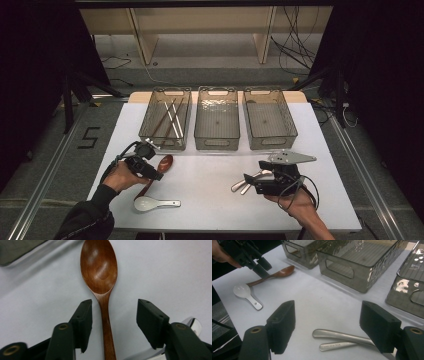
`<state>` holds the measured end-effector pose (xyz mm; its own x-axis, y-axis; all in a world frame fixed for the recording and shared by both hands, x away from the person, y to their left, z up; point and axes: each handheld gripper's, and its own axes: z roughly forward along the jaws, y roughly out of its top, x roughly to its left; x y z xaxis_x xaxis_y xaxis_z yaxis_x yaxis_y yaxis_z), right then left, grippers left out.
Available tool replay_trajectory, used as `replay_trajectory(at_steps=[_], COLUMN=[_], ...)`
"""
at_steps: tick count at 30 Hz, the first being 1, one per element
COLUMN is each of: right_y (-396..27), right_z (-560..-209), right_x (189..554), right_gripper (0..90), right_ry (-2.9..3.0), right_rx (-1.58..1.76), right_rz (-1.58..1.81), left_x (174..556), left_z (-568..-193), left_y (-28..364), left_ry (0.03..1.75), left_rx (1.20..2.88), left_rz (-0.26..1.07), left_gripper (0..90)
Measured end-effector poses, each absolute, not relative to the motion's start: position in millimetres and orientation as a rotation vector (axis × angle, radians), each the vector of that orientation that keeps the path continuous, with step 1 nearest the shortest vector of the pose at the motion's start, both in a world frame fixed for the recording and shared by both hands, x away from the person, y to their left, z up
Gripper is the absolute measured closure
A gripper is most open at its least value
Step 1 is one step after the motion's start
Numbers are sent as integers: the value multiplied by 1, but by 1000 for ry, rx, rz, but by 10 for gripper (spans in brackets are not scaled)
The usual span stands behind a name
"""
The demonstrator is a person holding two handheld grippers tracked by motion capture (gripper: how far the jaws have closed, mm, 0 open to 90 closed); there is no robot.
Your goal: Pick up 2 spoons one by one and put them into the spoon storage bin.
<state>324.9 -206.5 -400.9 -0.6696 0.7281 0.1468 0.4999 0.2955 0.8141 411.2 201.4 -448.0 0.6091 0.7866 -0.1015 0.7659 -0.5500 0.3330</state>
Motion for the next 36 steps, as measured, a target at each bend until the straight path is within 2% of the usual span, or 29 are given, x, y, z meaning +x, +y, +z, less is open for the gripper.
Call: replay_trajectory(at_steps=[7, 18, 22, 36], right_y=[-206, -206, -206, -206], right_z=[-401, -402, -402, -402], right_x=[325, 325, 325, 325], right_gripper=[297, 298, 298, 298], right_ry=[2317, 2318, 2318, 2318], right_rx=[1122, 1122, 1122, 1126], right_rz=[1306, 1304, 1302, 1302], left_x=[414, 414, 413, 414], left_z=[-458, -466, -466, -462], left_y=[204, 199, 198, 203], left_ry=[1242, 1212, 1189, 1163], left_rx=[2517, 2560, 2585, 2548], left_rz=[77, 69, 103, 112], left_gripper=[608, 750, 791, 812])
